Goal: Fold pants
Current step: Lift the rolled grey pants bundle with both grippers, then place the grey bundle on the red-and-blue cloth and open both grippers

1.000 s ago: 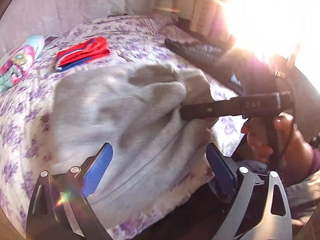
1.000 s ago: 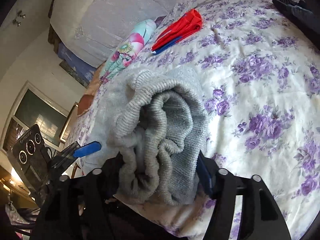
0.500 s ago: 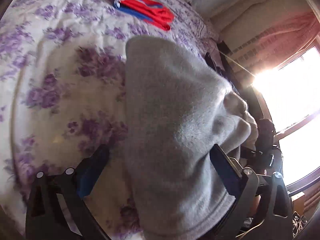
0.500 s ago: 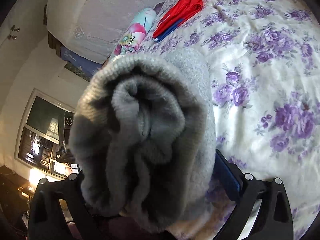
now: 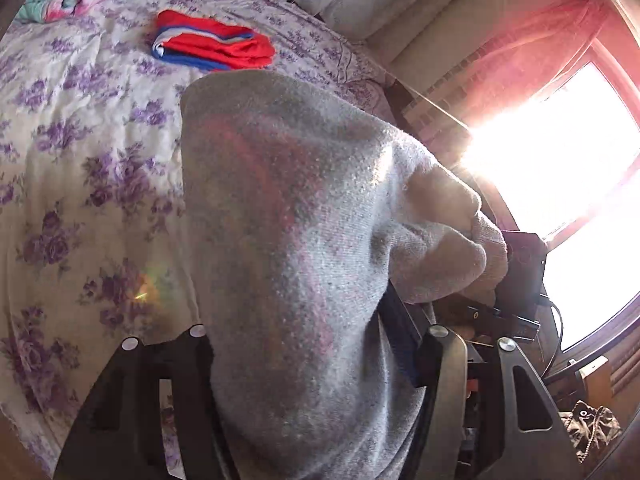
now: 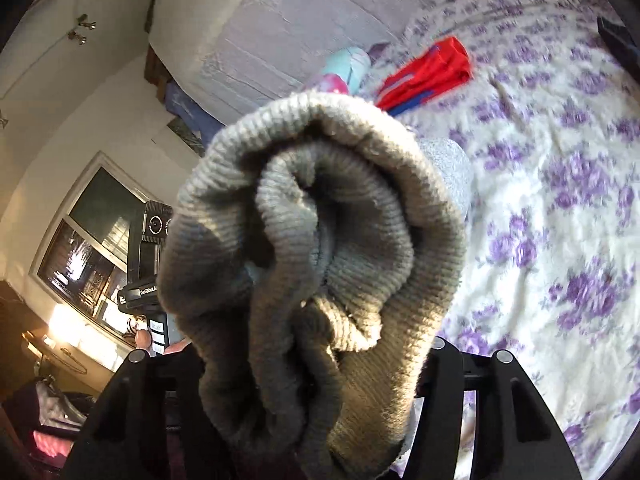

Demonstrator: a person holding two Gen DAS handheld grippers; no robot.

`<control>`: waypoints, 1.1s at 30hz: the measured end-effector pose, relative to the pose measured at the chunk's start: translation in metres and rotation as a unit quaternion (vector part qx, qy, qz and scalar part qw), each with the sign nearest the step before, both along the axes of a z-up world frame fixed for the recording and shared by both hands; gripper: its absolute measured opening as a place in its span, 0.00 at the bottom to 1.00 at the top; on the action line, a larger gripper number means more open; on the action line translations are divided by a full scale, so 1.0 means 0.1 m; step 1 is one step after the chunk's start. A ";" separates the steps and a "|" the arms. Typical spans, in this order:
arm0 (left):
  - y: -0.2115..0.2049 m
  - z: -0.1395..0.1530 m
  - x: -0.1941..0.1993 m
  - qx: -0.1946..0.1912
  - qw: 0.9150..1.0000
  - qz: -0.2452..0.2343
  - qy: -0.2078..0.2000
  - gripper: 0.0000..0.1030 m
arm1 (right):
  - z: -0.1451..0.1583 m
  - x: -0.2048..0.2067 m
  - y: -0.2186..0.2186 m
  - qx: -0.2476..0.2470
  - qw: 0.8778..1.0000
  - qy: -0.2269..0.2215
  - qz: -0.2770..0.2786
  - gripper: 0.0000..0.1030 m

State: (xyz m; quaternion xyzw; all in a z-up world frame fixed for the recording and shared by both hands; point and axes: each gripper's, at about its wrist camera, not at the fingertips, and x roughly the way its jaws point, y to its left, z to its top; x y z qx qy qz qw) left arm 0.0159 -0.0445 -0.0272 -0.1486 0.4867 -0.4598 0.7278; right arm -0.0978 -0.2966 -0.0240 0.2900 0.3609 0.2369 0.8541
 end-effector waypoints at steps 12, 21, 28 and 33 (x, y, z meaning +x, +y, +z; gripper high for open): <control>-0.56 1.43 2.03 -0.012 0.988 0.062 -0.143 0.66 | 1.47 2.16 -0.47 -0.126 0.981 -0.132 -0.060 0.61; -0.92 -0.47 4.24 0.098 0.978 0.175 0.060 0.80 | -0.10 3.96 -0.78 -0.282 0.940 0.021 -0.190 0.85; -0.31 0.04 4.07 0.017 0.977 0.213 0.026 0.82 | 0.56 3.01 -0.90 -0.234 0.932 -0.098 -0.260 0.92; 0.02 0.72 2.87 0.123 0.948 0.270 -0.119 0.95 | 0.77 1.74 -0.71 -0.235 0.933 -0.106 -0.252 0.97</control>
